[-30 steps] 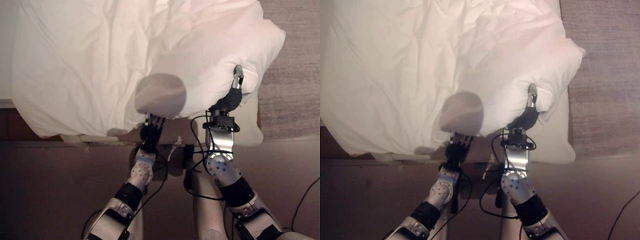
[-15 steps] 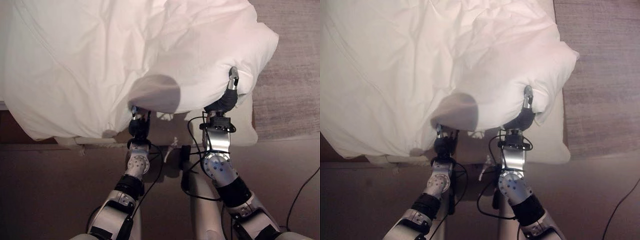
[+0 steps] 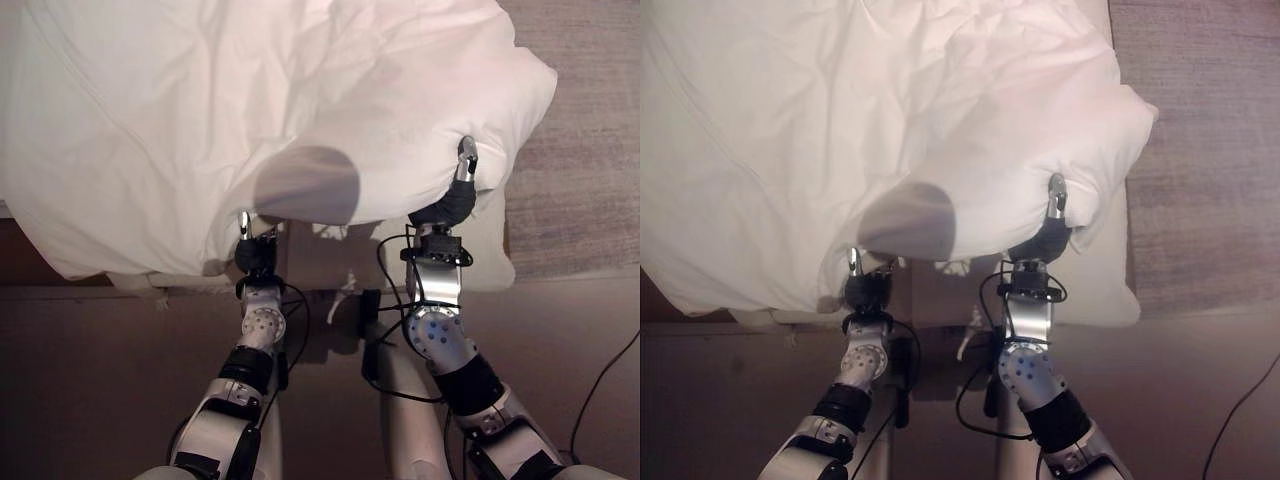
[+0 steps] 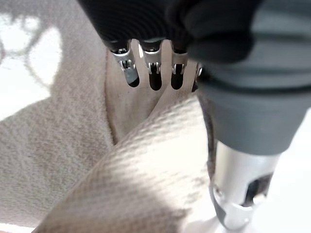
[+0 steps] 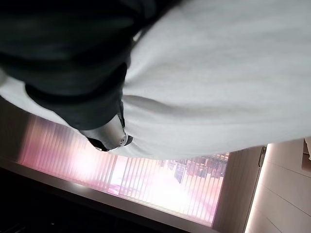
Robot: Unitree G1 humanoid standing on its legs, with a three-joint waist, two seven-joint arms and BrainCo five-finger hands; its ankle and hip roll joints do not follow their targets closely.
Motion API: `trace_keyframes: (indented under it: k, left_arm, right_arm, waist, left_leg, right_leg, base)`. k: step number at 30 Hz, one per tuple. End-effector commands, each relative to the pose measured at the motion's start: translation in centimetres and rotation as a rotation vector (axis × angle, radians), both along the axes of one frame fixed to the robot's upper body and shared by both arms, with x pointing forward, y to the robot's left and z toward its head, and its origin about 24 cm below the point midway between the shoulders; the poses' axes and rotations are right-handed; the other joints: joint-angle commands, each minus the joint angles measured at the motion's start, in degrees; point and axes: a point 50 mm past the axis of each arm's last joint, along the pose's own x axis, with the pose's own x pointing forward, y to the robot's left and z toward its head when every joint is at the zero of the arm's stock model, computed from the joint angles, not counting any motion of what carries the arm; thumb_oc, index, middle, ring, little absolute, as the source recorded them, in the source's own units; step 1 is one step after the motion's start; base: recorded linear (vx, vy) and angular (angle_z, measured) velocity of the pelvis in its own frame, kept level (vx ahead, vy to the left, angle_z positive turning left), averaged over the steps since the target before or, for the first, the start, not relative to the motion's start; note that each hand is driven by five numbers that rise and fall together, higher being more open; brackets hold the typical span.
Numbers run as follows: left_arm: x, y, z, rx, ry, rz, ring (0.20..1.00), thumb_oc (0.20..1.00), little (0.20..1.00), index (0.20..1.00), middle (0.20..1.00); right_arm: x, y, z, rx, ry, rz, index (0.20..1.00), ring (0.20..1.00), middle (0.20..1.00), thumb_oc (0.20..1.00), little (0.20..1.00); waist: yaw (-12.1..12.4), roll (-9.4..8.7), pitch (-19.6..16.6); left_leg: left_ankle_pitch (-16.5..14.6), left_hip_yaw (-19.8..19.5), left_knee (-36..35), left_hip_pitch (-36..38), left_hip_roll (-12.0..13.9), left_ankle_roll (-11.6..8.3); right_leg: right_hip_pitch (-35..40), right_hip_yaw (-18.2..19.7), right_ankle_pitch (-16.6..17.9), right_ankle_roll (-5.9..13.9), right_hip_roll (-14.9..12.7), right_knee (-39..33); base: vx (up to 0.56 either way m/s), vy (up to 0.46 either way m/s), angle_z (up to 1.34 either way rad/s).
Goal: Make the bed
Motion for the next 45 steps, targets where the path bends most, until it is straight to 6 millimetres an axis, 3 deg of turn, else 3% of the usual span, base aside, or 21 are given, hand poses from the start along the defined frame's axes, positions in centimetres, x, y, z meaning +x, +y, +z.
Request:
trace_keyframes:
  k: [1, 8, 20, 29, 33, 36, 38, 45]
  left_arm:
    - [-0.8, 2.5, -1.0, -0.014, 0.049, 0.16, 1.0, 1.0, 1.0, 1.0, 1.0]
    - [-1.0, 1.9, -0.6, 0.031, 0.017, 0.104, 1.0, 1.0, 1.0, 1.0, 1.0]
    - [-1.6, 1.9, 1.5, 0.063, -0.119, 0.099, 1.0, 1.0, 1.0, 1.0, 1.0]
    - [-0.8, 4.5, 2.5, -0.009, 0.014, 0.313, 1.0, 1.0, 1.0, 1.0, 1.0]
    - [-0.6, 5.8, 2.0, -0.027, 0.094, 0.373, 1.0, 1.0, 1.0, 1.0, 1.0]
    - [-0.7, 8.3, 1.4, -0.02, 0.184, 0.456, 1.0, 1.0, 1.0, 1.0, 1.0]
    - [-0.8, 8.8, 1.3, -0.025, 0.198, 0.477, 1.0, 1.0, 1.0, 1.0, 1.0]
    - [-2.1, 12.3, -0.8, 0.0, 0.327, 0.579, 1.0, 1.0, 1.0, 1.0, 1.0]
  right_arm:
    - [-2.4, -2.8, 2.4, 0.041, -0.19, -0.144, 0.2, 0.2, 0.2, 0.2, 0.2]
    - [-2.1, -4.2, 1.2, 0.036, -0.094, -0.222, 0.2, 0.2, 0.2, 0.2, 0.2]
    - [-2.2, -4.7, 1.0, 0.007, -0.108, -0.247, 0.2, 0.2, 0.2, 0.2, 0.2]
    - [-2.1, -4.7, 0.5, 0.037, -0.03, -0.252, 0.2, 0.2, 0.2, 0.2, 0.2]
    - [-2.2, -4.8, 0.2, 0.047, 0.007, -0.252, 0.2, 0.2, 0.2, 0.2, 0.2]
    - [-2.4, -5.2, 0.1, 0.033, 0.03, -0.274, 0.2, 0.2, 0.2, 0.2, 0.2]
    - [-2.4, -5.3, 0.1, 0.027, 0.036, -0.279, 0.2, 0.2, 0.2, 0.2, 0.2]
    - [-2.7, -5.8, -0.2, -0.003, 0.052, -0.307, 0.2, 0.2, 0.2, 0.2, 0.2]
  waist:
    - [-0.2, 1.44, -4.8]
    - [-0.4, 1.63, -4.6]
    - [0.3, 2.04, -3.9]
    - [-0.3, 1.75, -3.9]
    - [-0.7, 1.59, -4.1]
    - [-0.9, 1.58, -4.2]
    - [-0.9, 1.58, -4.3]
    - [-0.8, 1.67, -4.5]
  left_leg:
    - [3.9, 0.3, -4.9, -1.4, -2.3, 1.69]
    - [4.1, 0.3, -5.1, -1.3, -2.5, 1.98]
    - [4.1, 0.2, -5.3, -1.1, -2.5, 2.1]
    - [3.6, 0.7, -4.7, -1.1, -2.1, 1.76]
    - [3.8, 0.9, -4.6, -1.2, -2.1, 1.84]
    - [3.5, 1.1, -4.1, -1.3, -2.0, 1.68]
    - [3.5, 1.1, -3.8, -1.4, -2.0, 1.68]
    - [3.5, 1.4, -3.7, -1.6, -2.0, 1.58]
  right_leg:
    - [0.8, -0.6, -1.2, 2.61, -0.2, 3.4]
    - [0.7, -0.4, -0.7, 2.62, -0.3, 3.4]
    - [1.2, -0.5, -0.8, 2.58, -0.3, 3.0]
    - [0.9, -0.1, -1.1, 2.68, -0.2, 3.8]
    - [0.6, 0.1, -0.9, 2.64, -0.1, 4.0]
    - [0.5, 0.3, -1.1, 2.61, -0.1, 4.3]
    - [0.4, 0.3, -1.2, 2.59, -0.1, 4.5]
    - [0.2, 0.3, -1.1, 2.48, -0.2, 4.6]
  base:
    - [0.0, 0.0, 0.0]
    - [0.0, 0.0, 0.0]
    - [0.0, 0.0, 0.0]
    - [0.0, 0.001, 0.0]
    - [0.0, 0.0, 0.0]
    - [0.0, 0.0, 0.0]
    - [0.02, 0.004, -0.01]
    - [0.0, 0.002, -0.01]
